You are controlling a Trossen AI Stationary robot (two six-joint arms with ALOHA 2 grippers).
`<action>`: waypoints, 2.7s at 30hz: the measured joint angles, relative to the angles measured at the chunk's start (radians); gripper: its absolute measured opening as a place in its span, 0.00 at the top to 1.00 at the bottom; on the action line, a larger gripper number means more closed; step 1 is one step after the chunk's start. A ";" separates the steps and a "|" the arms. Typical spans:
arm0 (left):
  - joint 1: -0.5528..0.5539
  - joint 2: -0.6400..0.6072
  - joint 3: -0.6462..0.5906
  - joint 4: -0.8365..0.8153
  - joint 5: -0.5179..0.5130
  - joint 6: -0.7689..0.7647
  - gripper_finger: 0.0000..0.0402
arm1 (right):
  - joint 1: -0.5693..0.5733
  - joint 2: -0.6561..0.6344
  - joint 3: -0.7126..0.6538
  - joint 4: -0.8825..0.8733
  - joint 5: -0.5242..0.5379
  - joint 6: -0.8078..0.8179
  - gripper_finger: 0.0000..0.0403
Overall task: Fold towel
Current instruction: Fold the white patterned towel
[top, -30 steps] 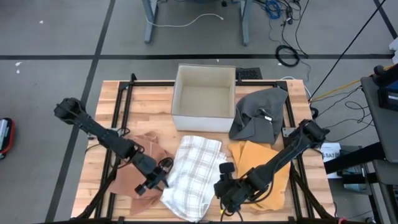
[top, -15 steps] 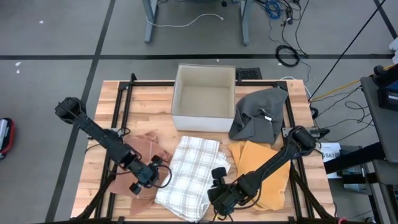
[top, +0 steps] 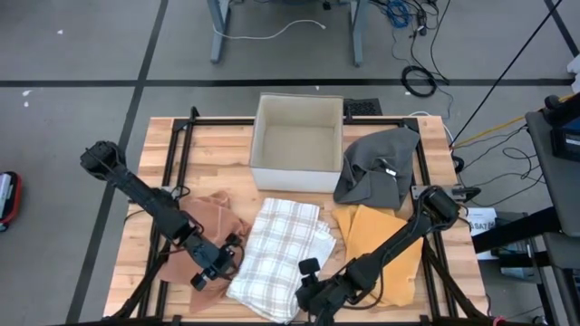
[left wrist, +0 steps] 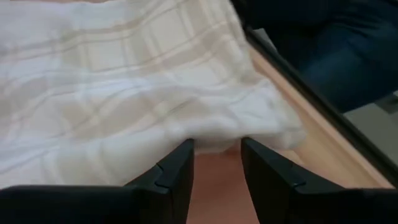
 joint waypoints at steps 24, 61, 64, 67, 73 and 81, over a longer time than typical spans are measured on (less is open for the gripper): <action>-0.088 0.051 0.001 0.309 -0.128 0.056 0.65 | 0.023 0.094 0.000 0.169 0.000 -0.021 0.67; -0.011 0.412 0.111 0.640 -0.077 0.089 0.65 | 0.006 0.151 0.032 0.268 0.081 -0.280 0.98; -0.011 0.412 0.111 0.655 -0.078 0.089 0.65 | 0.000 0.151 0.054 0.256 0.088 -0.284 0.99; -0.014 0.412 0.111 0.667 -0.098 0.089 0.65 | -0.024 0.150 0.084 0.249 0.116 -0.284 0.99; -0.037 0.412 0.111 0.678 -0.285 0.069 0.65 | -0.095 0.148 0.161 0.102 0.144 -0.265 1.00; -0.072 0.412 0.111 0.670 -0.487 -0.059 0.65 | -0.139 0.148 0.219 -0.072 0.128 -0.178 1.00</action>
